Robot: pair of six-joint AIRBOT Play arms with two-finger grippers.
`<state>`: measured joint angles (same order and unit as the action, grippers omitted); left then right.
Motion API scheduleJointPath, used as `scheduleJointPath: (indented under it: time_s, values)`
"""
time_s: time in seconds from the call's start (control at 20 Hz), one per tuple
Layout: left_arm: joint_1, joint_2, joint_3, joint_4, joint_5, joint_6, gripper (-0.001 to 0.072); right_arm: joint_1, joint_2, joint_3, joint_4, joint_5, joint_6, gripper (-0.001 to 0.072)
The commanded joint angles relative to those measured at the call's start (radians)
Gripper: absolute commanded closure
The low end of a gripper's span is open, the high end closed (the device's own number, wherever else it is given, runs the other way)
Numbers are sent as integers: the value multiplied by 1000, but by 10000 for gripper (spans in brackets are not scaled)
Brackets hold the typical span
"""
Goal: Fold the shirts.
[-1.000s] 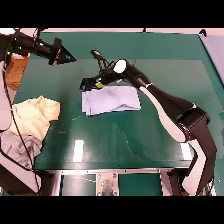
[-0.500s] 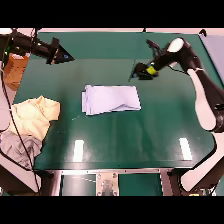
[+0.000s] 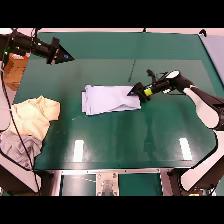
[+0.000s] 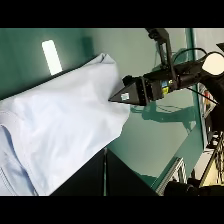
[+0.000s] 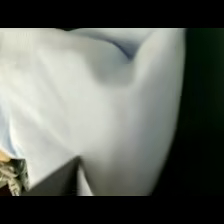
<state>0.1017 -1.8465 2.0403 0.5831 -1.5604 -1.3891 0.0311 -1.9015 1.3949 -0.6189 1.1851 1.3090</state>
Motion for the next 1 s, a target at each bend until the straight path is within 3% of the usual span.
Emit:
scheduleJointPath:
  time_s: [0.0, 0.05, 0.25, 0.55, 0.95]
  values:
    - [1, 0, 0, 0, -3, -9, 685, 45, -15, -10, 193, -50, -91, 647]
    - [1, 0, 0, 0, -3, -9, 685, 42, -8, 20, 187, -26, -91, 694]
    - [1, 0, 0, 0, -3, -9, 685, -84, 128, 89, 11, -14, -17, 697]
    - [1, 0, 0, 0, -3, -8, 685, -586, 409, 72, -365, 44, 105, 697]
    - [1, 0, 0, 0, -1, -8, 685, -1288, 529, -178, -458, 90, 66, 697]
